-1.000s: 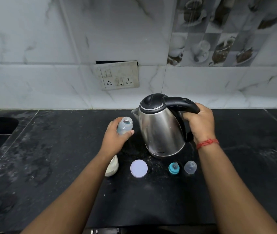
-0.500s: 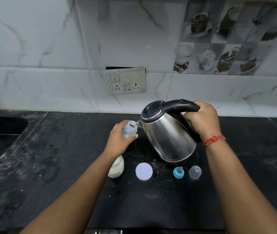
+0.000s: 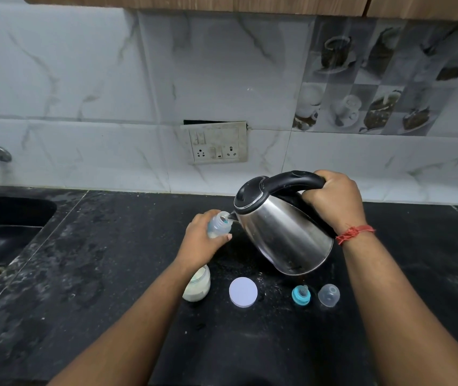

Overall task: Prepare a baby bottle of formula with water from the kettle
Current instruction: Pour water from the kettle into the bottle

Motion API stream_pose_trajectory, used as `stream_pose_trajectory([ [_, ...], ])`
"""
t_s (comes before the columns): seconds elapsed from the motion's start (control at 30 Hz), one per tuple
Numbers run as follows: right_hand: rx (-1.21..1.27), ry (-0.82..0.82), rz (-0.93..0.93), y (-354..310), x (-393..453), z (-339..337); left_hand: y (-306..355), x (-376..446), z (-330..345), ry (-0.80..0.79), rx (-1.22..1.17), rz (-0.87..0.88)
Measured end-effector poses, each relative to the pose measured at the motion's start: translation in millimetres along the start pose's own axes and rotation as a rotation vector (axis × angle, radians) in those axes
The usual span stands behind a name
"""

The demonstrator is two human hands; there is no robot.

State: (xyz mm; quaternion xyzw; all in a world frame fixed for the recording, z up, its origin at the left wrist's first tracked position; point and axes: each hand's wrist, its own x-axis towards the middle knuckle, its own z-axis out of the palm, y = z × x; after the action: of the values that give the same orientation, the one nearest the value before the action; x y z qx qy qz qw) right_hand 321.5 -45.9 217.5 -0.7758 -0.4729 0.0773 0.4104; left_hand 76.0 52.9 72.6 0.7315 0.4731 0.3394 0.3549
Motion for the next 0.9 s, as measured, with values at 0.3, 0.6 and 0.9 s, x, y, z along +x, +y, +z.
stream_pose_trajectory([
  [0.3, -0.048, -0.022, -0.022, -2, 2, -2, -4, 3, 5, -0.016, 0.018, -0.009],
  [0.6, -0.044, -0.023, -0.031, -1, 9, -4, 0, 5, 6, -0.027, 0.005, 0.002],
  [0.9, -0.032, -0.038, -0.043, 1, 13, -2, 0, 10, 5, -0.022, 0.057, 0.016],
])
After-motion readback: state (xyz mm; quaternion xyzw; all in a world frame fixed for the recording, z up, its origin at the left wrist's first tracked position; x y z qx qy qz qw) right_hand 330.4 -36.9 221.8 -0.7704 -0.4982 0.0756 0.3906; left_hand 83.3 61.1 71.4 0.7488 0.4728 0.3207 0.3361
